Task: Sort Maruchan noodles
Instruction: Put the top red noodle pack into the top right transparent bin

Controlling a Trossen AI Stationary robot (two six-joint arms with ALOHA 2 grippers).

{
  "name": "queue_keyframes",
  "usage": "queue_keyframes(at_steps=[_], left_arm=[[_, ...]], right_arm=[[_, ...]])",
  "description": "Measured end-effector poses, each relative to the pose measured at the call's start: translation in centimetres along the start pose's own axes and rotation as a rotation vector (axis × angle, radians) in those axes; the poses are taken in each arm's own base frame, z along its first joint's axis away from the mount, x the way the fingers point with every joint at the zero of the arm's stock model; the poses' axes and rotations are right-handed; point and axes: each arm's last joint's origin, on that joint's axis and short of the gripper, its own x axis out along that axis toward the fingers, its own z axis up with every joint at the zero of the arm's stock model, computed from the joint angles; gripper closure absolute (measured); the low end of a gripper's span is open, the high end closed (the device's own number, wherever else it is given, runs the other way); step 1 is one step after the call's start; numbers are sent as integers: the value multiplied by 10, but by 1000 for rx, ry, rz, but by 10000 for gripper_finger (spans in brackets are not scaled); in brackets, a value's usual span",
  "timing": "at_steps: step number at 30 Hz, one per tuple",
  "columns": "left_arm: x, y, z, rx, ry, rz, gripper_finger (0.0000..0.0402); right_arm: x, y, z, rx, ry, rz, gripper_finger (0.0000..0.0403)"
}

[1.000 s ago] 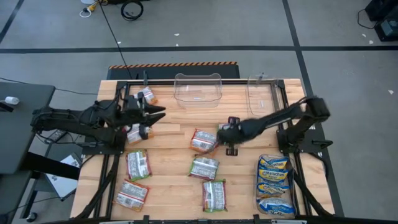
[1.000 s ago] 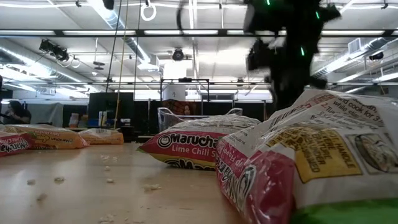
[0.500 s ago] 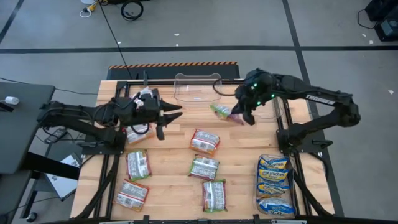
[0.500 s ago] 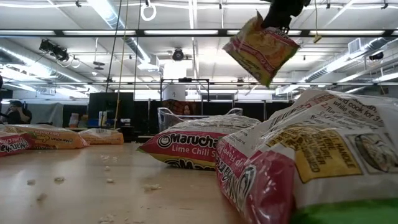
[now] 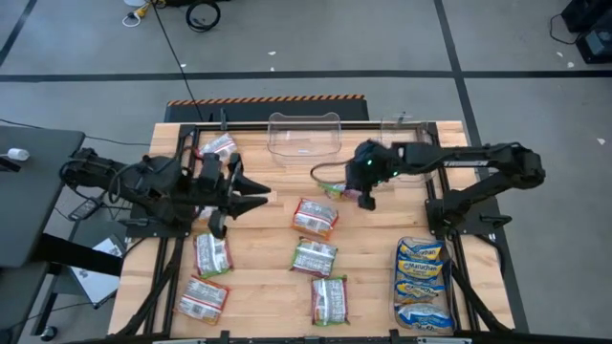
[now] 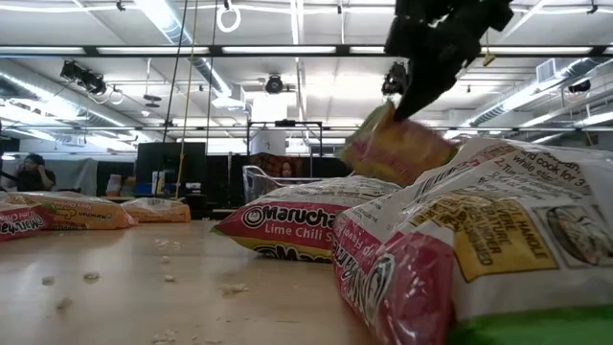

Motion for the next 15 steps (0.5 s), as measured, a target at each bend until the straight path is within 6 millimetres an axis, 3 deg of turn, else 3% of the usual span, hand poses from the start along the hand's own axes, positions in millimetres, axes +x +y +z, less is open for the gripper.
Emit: queue_keyframes(at_steps=[5,9,12,15], left_arm=[[-3,1,1,6,5,15,287],[-5,3,-6,25,95,2,287],[-7,5,-15,18,204,-1,287],[-13,9,-26,4,334,38,287]], right_arm=[[27,42,-10,-185,168,166,389],[40,81,-35,-260,441,206,340],[41,98,-46,-196,549,83,295],[36,110,-37,16,491,-29,254]])
